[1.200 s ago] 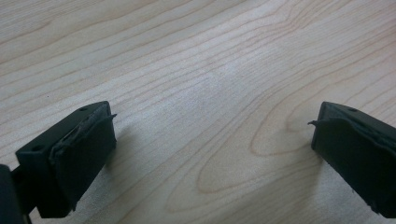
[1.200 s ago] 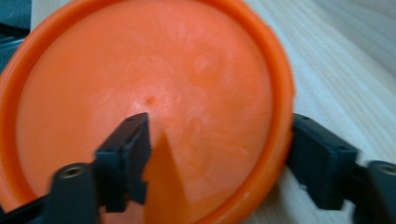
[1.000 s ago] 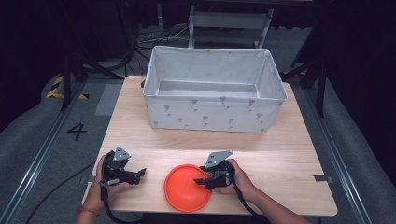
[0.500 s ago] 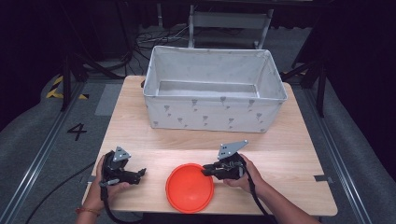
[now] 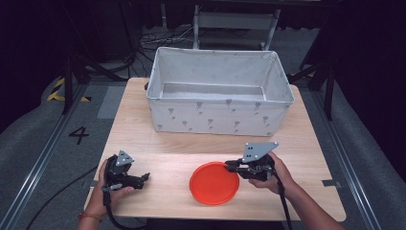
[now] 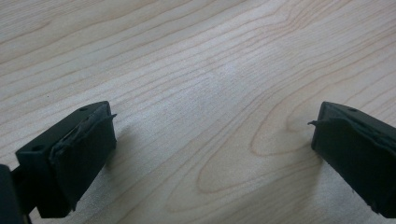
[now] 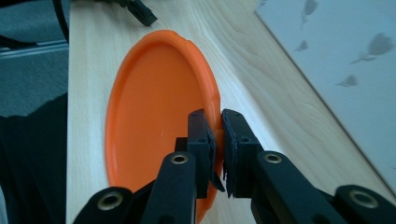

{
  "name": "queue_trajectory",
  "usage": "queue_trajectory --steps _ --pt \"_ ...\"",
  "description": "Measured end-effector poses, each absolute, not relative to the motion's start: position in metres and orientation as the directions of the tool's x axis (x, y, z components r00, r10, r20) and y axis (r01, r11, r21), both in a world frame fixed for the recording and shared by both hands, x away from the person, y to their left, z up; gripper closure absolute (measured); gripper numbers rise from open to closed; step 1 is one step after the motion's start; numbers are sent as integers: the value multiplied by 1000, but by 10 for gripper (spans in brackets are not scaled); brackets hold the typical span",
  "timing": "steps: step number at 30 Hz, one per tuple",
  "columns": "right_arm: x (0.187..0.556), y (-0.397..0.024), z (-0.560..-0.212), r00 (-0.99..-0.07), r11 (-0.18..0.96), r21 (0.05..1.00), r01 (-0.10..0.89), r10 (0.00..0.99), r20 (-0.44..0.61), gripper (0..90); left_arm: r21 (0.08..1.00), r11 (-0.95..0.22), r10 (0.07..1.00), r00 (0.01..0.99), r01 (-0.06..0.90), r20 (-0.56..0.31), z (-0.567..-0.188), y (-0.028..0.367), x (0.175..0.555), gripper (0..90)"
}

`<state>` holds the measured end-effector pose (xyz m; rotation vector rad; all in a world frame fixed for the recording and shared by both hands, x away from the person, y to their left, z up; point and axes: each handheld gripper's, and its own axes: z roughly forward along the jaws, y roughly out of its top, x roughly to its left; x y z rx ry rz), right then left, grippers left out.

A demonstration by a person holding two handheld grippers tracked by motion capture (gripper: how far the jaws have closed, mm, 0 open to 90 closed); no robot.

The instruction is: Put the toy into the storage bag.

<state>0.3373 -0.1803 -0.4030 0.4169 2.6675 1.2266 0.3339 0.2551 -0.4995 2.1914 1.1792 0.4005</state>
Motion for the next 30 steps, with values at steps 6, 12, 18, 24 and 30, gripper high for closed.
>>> queue_trajectory --steps 6,12,18,24,30 --pt "337 -201 -385 -937 675 722 153 332 -112 824 640 -415 831 556 646 -22 -499 255 334 1" --pt "337 -221 -359 -928 724 676 136 333 -170 824 642 -414 831 555 646 -23 -500 255 334 1" --pt "340 -237 -340 -921 751 646 137 336 -195 824 642 -414 831 555 646 -23 -500 255 334 1" --pt "342 -256 -320 -918 771 619 148 340 -204 824 642 -413 832 555 646 -24 -500 255 334 1" --pt "339 -273 -305 -909 769 619 161 360 -211 824 644 -414 831 556 643 -21 -500 255 334 1"
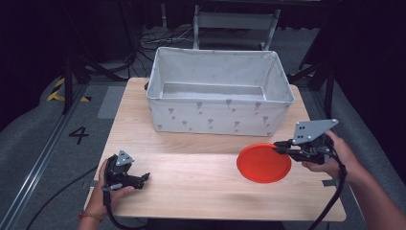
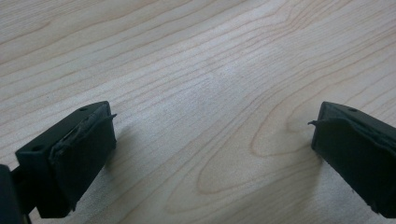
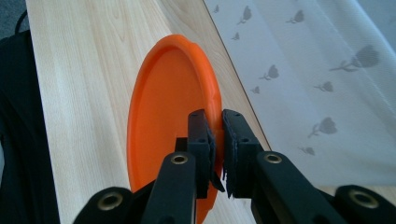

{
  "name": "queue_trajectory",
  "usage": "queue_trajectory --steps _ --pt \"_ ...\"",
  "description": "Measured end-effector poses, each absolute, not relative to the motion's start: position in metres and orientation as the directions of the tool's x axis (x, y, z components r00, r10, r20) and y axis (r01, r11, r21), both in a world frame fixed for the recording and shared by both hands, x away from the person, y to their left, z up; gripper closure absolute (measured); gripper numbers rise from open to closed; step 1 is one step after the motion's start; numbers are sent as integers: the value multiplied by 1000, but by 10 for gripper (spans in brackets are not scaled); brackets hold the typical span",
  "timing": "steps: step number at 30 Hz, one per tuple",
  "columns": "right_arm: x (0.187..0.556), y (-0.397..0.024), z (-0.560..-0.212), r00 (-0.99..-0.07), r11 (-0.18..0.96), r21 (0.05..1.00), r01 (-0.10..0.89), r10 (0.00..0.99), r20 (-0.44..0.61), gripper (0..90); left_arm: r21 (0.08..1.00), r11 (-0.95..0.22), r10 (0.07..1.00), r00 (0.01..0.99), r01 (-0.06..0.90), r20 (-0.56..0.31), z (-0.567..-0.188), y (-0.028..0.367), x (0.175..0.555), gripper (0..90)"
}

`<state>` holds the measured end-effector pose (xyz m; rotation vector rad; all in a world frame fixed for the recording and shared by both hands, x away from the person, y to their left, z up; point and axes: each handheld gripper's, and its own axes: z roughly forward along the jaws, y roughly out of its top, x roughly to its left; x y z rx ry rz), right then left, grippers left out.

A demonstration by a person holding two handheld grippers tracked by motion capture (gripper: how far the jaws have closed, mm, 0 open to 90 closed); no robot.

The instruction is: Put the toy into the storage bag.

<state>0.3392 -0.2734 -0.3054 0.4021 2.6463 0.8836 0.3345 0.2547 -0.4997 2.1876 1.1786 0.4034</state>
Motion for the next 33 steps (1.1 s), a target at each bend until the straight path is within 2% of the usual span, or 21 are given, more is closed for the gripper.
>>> queue_trajectory --steps 13,33 --pt "339 -292 -274 -879 749 635 188 417 -230 824 644 -415 831 556 643 -21 -500 255 335 1" --pt "340 -294 -237 -866 767 622 157 410 -287 825 642 -413 831 556 645 -24 -500 254 335 1"
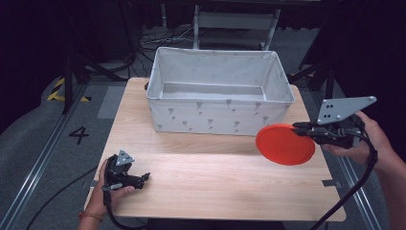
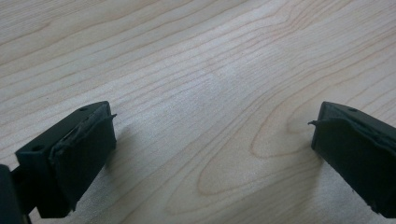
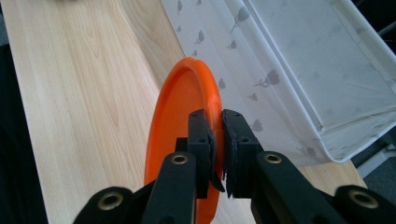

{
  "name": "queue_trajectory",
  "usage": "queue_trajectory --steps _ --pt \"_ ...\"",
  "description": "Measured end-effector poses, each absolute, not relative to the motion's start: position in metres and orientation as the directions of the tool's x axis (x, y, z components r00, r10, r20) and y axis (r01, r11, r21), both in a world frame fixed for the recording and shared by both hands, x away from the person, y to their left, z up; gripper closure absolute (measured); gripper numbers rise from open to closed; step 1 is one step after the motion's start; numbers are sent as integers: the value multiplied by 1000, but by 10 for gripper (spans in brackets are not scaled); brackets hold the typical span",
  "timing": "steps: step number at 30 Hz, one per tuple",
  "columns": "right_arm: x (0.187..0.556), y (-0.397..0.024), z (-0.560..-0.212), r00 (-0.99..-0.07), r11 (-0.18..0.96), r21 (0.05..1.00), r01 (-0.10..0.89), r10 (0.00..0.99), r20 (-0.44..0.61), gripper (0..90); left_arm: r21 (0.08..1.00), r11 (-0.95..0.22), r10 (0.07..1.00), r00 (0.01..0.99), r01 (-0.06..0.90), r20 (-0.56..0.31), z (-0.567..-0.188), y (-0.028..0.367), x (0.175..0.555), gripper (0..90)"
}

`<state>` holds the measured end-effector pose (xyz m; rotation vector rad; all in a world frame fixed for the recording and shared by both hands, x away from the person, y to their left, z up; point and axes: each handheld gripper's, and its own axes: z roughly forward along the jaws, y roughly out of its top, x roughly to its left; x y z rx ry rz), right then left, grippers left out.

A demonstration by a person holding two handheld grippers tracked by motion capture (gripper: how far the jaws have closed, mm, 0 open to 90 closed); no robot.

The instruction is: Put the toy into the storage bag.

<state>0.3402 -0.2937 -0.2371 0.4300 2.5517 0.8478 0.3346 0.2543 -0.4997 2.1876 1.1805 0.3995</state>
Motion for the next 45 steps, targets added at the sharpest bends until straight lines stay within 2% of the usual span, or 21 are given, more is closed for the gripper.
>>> queue_trajectory --steps 15,22,34,45 --pt "350 -285 -188 -842 761 633 144 430 -325 825 643 -413 831 556 646 -25 -500 254 335 1" --pt "367 -284 -169 -814 755 631 178 473 -336 825 642 -413 830 557 645 -25 -500 254 335 1" --pt "417 -290 -148 -761 724 655 217 546 -351 826 644 -417 827 561 642 -23 -500 254 337 1" --pt "468 -277 -154 -750 715 659 235 564 -345 825 643 -419 826 564 641 -23 -500 254 337 1"
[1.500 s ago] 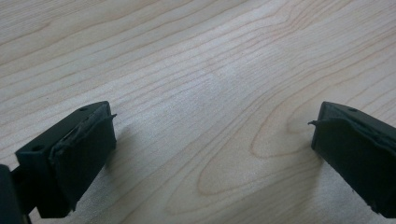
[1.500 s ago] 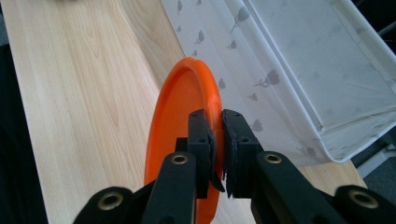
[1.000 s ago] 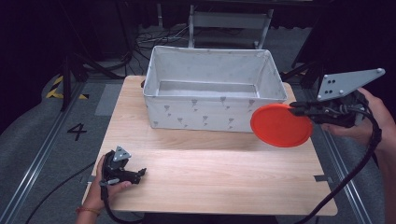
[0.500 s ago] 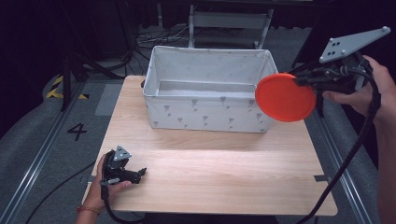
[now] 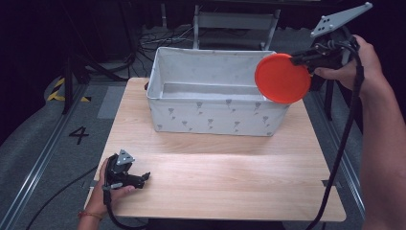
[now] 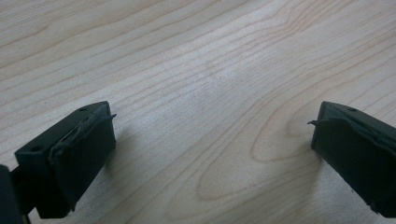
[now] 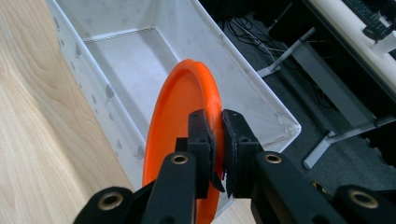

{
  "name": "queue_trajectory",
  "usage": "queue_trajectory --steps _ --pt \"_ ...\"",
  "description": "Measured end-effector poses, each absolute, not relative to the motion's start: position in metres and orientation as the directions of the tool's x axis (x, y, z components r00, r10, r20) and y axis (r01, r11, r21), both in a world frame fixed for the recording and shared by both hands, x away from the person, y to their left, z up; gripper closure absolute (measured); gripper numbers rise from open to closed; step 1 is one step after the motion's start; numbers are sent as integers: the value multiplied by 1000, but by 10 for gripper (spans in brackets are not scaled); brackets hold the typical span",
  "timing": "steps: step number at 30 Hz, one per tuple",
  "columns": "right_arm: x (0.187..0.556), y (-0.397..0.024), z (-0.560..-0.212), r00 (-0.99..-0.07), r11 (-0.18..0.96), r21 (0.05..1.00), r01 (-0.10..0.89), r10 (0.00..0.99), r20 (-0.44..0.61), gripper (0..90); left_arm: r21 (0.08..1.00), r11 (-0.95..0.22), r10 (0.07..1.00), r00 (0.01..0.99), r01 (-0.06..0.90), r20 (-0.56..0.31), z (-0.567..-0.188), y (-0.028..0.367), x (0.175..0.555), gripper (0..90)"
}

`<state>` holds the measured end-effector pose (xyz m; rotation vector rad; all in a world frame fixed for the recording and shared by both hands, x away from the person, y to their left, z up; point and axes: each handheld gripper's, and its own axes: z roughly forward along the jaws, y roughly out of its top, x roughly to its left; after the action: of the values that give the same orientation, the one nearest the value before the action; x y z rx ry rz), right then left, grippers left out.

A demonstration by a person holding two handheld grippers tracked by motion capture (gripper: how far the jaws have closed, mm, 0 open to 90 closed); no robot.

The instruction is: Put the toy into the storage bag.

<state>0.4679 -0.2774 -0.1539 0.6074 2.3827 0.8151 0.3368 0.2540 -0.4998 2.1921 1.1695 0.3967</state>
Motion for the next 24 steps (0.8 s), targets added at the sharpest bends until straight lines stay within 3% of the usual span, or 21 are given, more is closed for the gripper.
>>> queue_trajectory --steps 11,24 --pt "511 -276 -177 -741 679 686 262 597 -308 825 645 -417 827 562 641 -24 -500 254 337 1" --pt "532 -268 -201 -776 712 655 254 554 -302 825 644 -416 827 562 642 -25 -500 254 337 1"
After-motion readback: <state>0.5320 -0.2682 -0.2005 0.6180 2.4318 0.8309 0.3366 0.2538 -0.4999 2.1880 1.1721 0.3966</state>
